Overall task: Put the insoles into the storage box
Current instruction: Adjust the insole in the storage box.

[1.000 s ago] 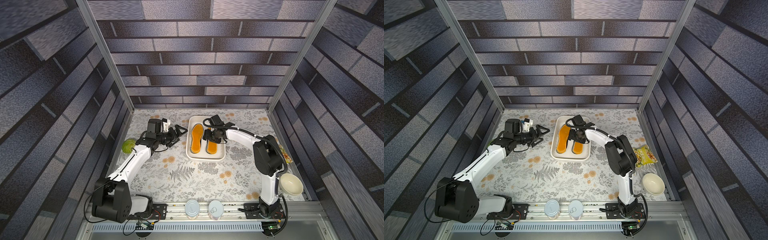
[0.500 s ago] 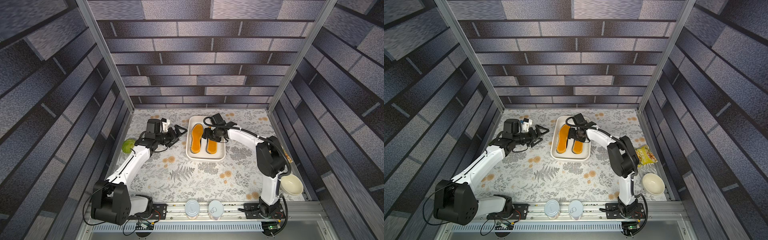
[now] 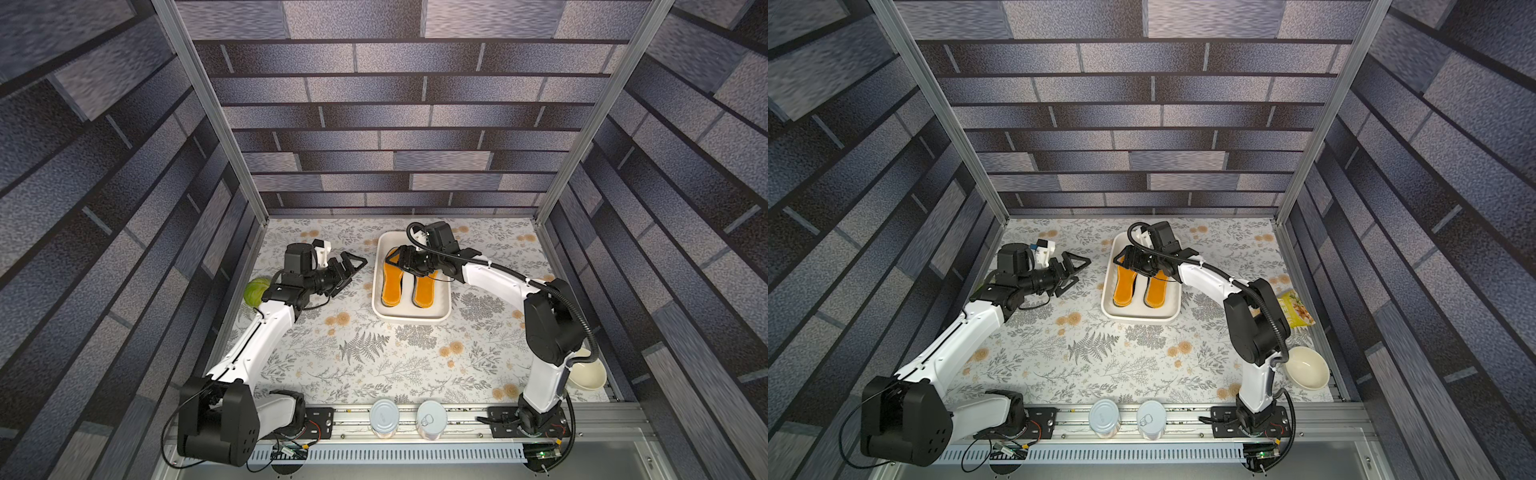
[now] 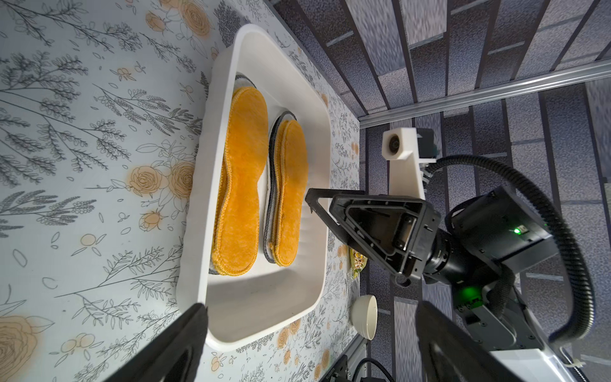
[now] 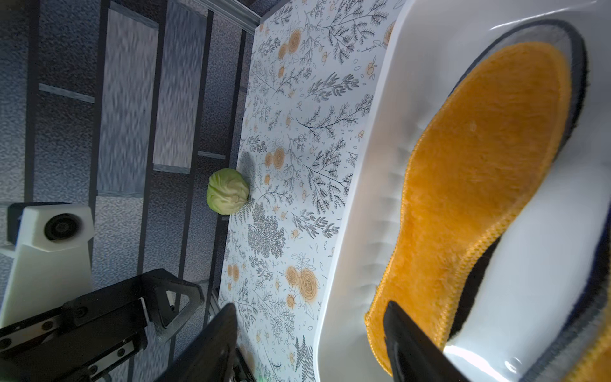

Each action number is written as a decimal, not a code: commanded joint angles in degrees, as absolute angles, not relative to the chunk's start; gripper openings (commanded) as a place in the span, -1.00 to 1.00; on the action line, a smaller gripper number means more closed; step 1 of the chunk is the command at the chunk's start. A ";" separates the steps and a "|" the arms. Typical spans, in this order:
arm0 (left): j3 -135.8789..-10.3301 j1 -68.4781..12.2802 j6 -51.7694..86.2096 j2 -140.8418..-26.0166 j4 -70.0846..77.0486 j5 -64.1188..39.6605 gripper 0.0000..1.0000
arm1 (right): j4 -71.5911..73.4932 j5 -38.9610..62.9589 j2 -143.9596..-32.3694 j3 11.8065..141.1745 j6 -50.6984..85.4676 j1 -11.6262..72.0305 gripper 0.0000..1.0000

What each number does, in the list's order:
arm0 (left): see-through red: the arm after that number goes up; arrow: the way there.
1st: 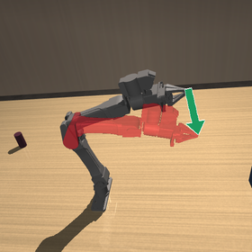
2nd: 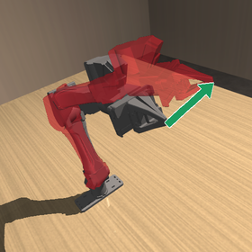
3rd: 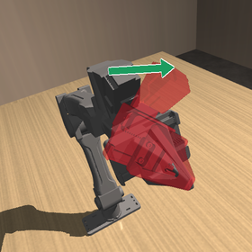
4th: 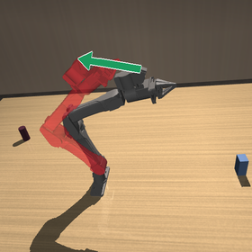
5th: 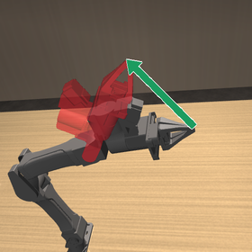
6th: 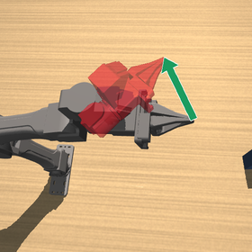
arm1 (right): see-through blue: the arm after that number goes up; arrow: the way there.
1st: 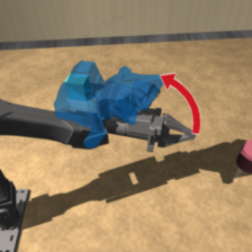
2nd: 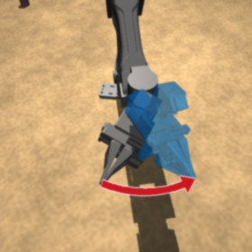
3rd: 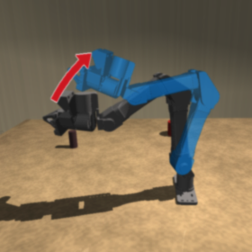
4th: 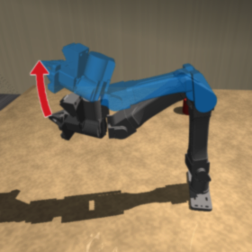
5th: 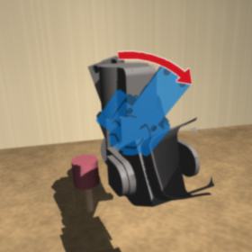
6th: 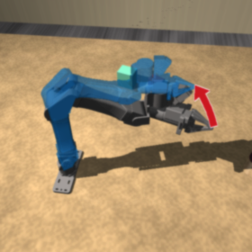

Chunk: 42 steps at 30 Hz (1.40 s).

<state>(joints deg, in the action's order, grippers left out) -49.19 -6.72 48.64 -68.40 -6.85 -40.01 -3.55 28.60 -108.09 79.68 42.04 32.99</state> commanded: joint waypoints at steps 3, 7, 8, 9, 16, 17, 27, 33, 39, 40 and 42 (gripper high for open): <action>-47.99 -5.30 49.38 -66.25 -6.11 -39.92 1.00 | 2.02 29.89 -112.61 79.66 43.57 33.55 0.40; -47.59 -5.43 49.87 -66.31 -5.76 -40.38 0.99 | 1.12 28.87 -114.98 80.42 41.77 33.57 0.40; -47.55 -5.45 50.00 -66.21 -5.66 -40.43 1.00 | 1.62 29.00 -115.54 80.63 41.83 33.53 0.40; -47.47 -5.45 50.06 -66.23 -5.47 -40.39 1.00 | 1.59 29.22 -117.64 80.97 42.09 33.57 0.40; -47.55 -5.38 49.67 -65.42 -6.30 -40.21 1.00 | 1.96 28.64 -122.13 81.31 43.24 33.62 0.40; -47.57 -5.36 49.58 -65.22 -6.61 -40.09 1.00 | 1.94 28.73 -122.61 81.26 43.31 33.61 0.40; -48.82 -4.09 46.91 -64.26 -10.23 -37.88 1.00 | -0.16 30.81 -114.66 81.47 41.17 33.42 0.44; -50.68 -2.90 42.75 -63.06 -11.55 -32.80 1.00 | -10.28 25.35 -104.02 81.54 33.69 33.10 0.52; -51.18 -2.40 33.45 -59.41 -12.82 -17.20 1.00 | -24.28 7.64 -89.22 77.87 20.05 32.01 0.62; -50.90 -2.29 31.24 -58.97 -12.72 -15.46 0.99 | -25.58 6.25 -87.01 76.55 18.40 31.02 0.62; -49.80 -2.32 27.17 -58.01 -12.82 -13.07 0.99 | -26.62 4.71 -82.53 73.25 17.17 28.17 0.62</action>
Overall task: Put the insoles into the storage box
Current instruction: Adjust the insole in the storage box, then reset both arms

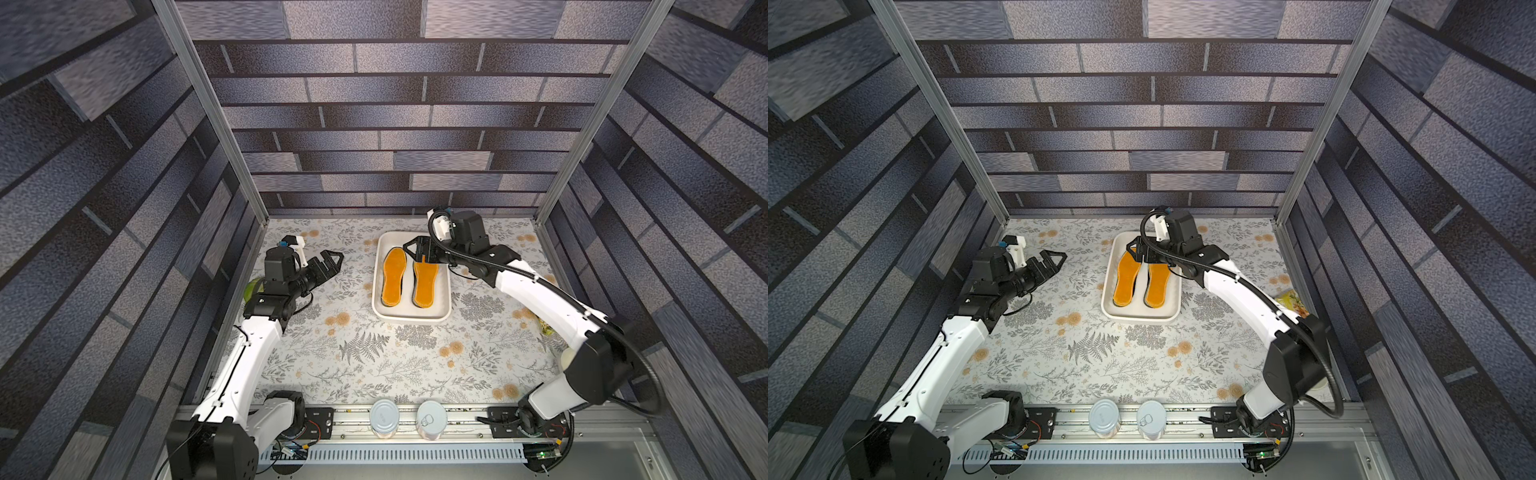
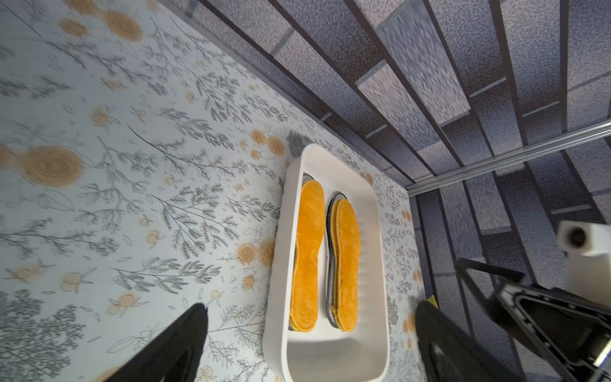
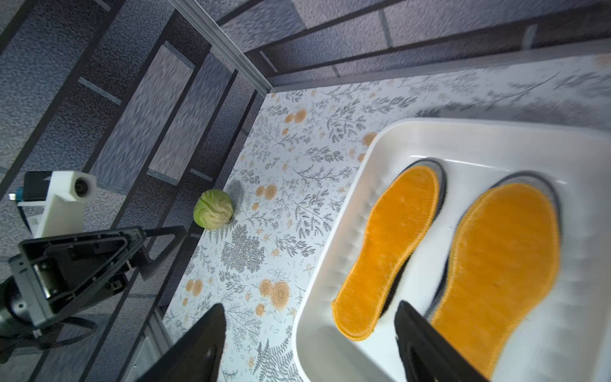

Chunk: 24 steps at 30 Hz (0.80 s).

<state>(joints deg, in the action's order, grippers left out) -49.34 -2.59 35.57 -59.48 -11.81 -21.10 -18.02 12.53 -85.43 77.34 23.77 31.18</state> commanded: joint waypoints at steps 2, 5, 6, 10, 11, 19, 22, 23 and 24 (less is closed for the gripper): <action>-47.43 -2.15 24.39 -56.69 -12.29 -10.73 0.99 | -25.73 2.69 -77.27 68.47 16.57 24.23 0.62; -43.75 -1.63 21.44 -54.67 -11.41 -5.87 1.00 | -22.59 -0.30 -69.94 60.71 14.39 18.62 0.65; -42.61 -1.43 20.52 -54.06 -11.00 -4.69 0.99 | -21.81 -2.30 -68.13 58.11 13.41 17.57 0.66; -37.49 0.69 14.94 -51.33 -7.95 -4.02 0.99 | -16.59 -10.27 -63.17 49.37 7.40 14.50 0.69; -36.15 1.36 14.08 -50.64 -5.60 -3.34 0.99 | -13.59 -11.71 -62.43 46.80 5.92 14.12 0.70; -26.65 7.22 13.93 -50.78 8.43 -0.78 0.99 | 16.82 -18.00 -65.81 30.06 -1.06 11.54 0.80; -23.77 8.94 13.14 -53.49 15.04 -1.34 0.99 | 27.62 -19.56 -70.91 26.32 -1.50 10.82 0.81; -22.91 9.37 12.81 -54.30 17.09 -1.48 0.99 | 30.76 -19.81 -72.71 25.44 -1.58 10.78 0.81; -21.87 9.67 12.23 -55.22 19.36 -1.22 0.99 | 34.69 -20.15 -74.82 24.45 -1.82 10.81 0.81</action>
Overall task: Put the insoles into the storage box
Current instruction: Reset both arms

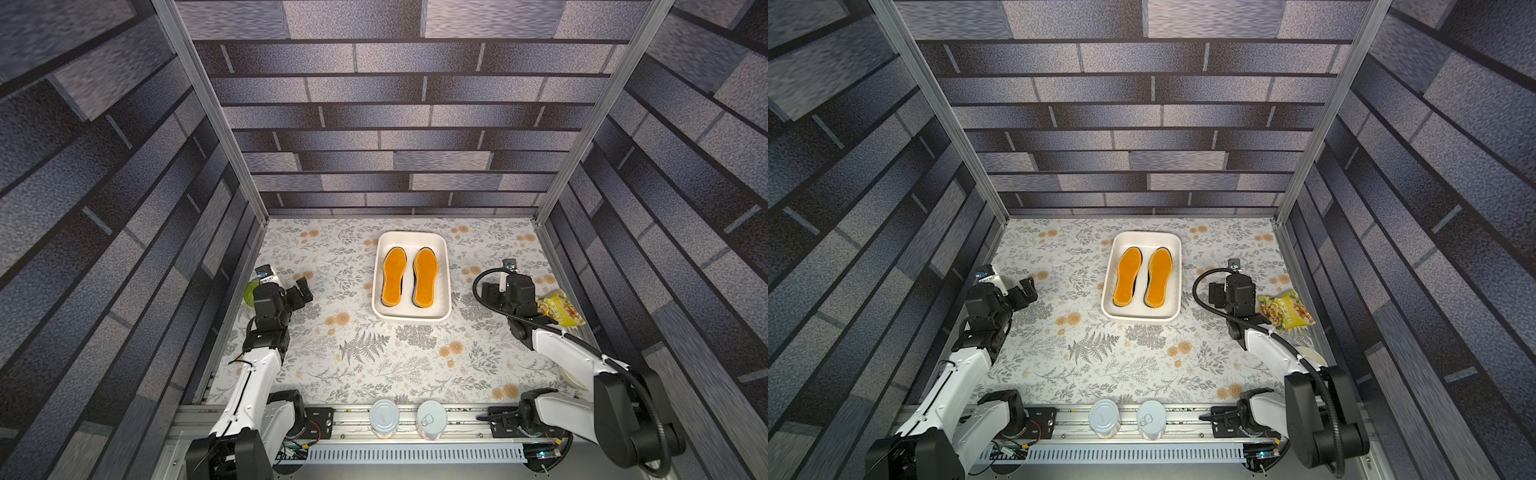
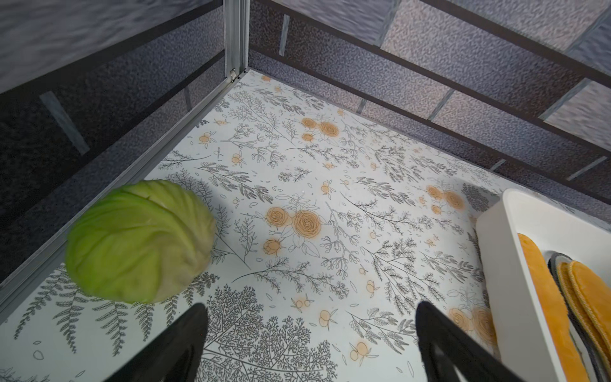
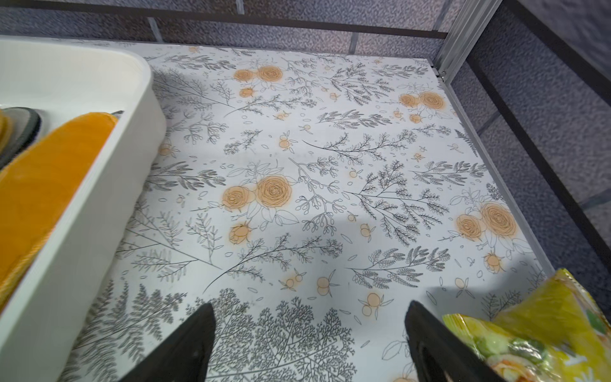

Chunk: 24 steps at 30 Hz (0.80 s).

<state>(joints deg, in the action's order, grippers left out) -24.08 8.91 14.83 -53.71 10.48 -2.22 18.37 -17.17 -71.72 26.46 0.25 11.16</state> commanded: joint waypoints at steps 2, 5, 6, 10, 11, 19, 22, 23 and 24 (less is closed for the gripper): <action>-20.60 10.17 10.82 -56.69 22.44 -0.76 0.99 | 38.67 -21.86 -78.23 23.60 -2.31 10.82 0.81; -18.31 11.21 10.36 -58.84 27.52 -0.57 1.00 | 45.64 -23.14 -81.02 21.71 -3.74 10.58 0.80; -17.43 11.52 10.37 -59.75 29.80 -0.74 0.99 | 49.55 -23.99 -82.23 20.77 -3.91 10.50 0.81; -16.45 11.96 9.02 -63.91 34.63 -2.52 0.99 | 52.81 -23.56 -84.56 19.59 -3.51 10.02 0.81; -16.36 12.06 8.84 -64.74 35.59 -3.03 0.99 | 54.58 -24.17 -85.13 19.16 -3.10 9.79 0.82; -15.42 12.29 8.97 -73.15 46.67 -6.02 0.99 | 47.15 -19.45 -86.59 23.53 0.38 6.23 0.95; -16.22 12.31 9.01 -75.63 49.09 -6.61 0.99 | 48.43 -18.23 -86.46 22.65 0.40 5.90 1.00; -16.97 12.24 9.05 -76.12 48.24 -6.99 1.00 | 50.04 -16.98 -87.05 21.79 0.43 5.53 1.00; -17.80 12.23 9.15 -76.49 47.26 -7.08 1.00 | 55.48 -16.66 -88.94 19.91 0.77 5.04 1.00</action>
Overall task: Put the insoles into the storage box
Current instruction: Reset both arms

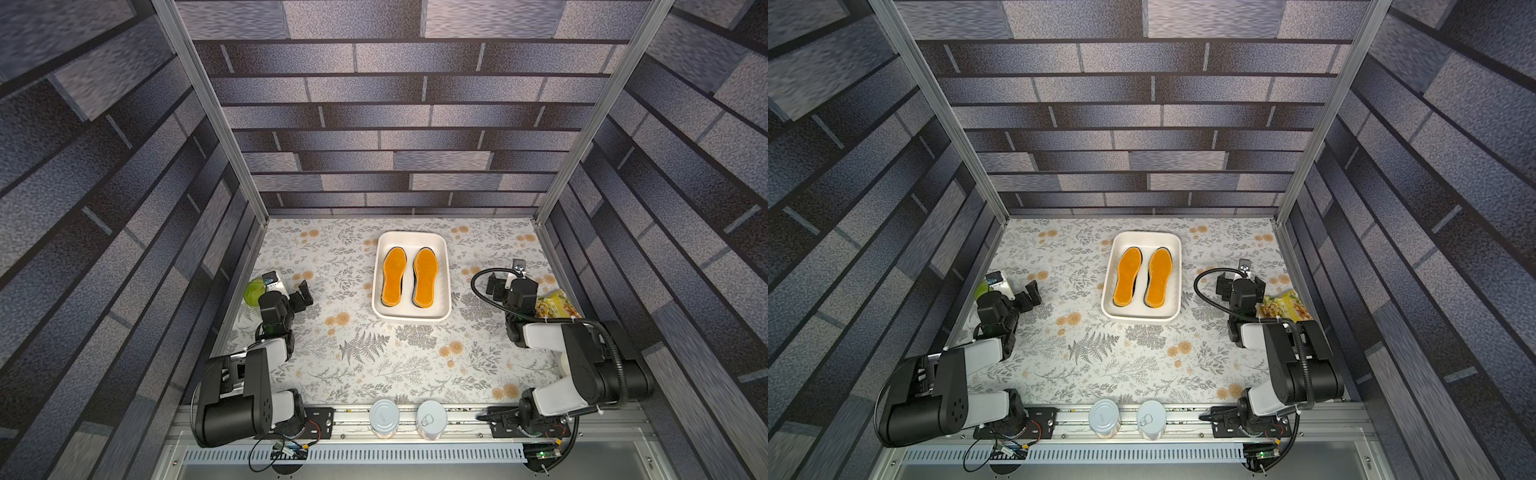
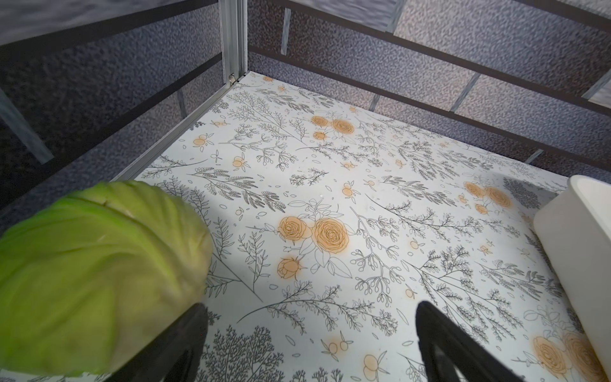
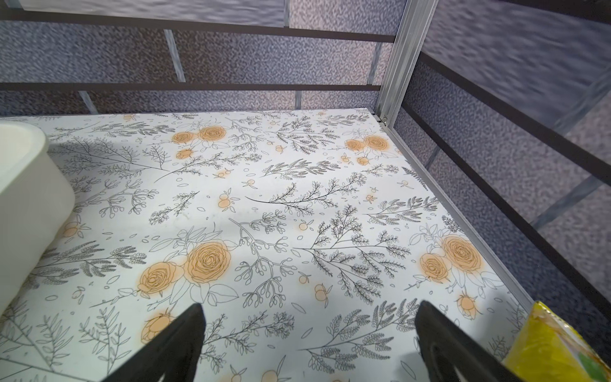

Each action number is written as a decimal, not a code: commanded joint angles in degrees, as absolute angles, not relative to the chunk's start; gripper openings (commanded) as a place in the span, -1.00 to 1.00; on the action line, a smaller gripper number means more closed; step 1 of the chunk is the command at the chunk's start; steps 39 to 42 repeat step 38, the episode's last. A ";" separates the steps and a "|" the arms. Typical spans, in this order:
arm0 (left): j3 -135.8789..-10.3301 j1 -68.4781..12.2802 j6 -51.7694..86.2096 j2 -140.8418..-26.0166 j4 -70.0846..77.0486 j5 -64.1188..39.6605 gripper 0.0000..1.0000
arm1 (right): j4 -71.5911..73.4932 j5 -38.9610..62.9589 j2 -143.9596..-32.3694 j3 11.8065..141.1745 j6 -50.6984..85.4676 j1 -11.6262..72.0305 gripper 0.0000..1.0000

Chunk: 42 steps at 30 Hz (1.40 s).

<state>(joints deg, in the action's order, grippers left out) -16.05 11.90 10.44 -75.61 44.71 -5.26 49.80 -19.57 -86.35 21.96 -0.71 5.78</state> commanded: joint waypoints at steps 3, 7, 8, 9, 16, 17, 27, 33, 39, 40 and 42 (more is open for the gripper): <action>-18.33 11.97 9.72 -77.96 48.37 -7.60 0.99 | 55.25 -19.75 -88.39 19.54 1.83 5.02 1.00; -17.40 10.73 8.83 -80.67 53.73 -6.51 0.99 | 57.44 -19.70 -89.12 19.17 1.43 5.09 1.00; -17.32 10.51 8.56 -81.25 54.43 -6.64 0.99 | 56.97 -19.69 -88.89 19.16 1.48 5.09 1.00; -17.31 10.32 8.28 -81.59 54.68 -6.49 1.00 | 56.51 -19.69 -88.76 19.20 1.66 5.03 1.00; -18.55 7.59 5.42 -89.08 58.79 -4.28 1.00 | 57.28 -19.69 -88.99 19.16 1.35 5.02 1.00; -19.11 6.70 4.55 -90.74 60.98 -3.35 1.00 | 57.03 -19.69 -88.90 19.16 1.56 5.08 1.00; -22.24 4.13 3.19 -89.63 52.84 2.56 0.99 | 57.22 -19.51 -88.86 19.07 1.46 5.01 1.00; -21.66 3.18 3.98 -89.69 54.01 8.08 1.00 | 56.95 -19.42 -88.99 19.29 1.32 5.05 1.00; -22.20 3.25 4.00 -89.71 53.15 8.00 0.99 | 57.13 -19.45 -88.94 19.17 1.32 5.01 1.00; -22.20 3.25 4.00 -89.71 53.15 8.00 0.99 | 57.13 -19.45 -88.94 19.17 1.32 5.01 1.00; -22.20 3.25 4.00 -89.71 53.15 8.00 0.99 | 57.13 -19.45 -88.94 19.17 1.32 5.01 1.00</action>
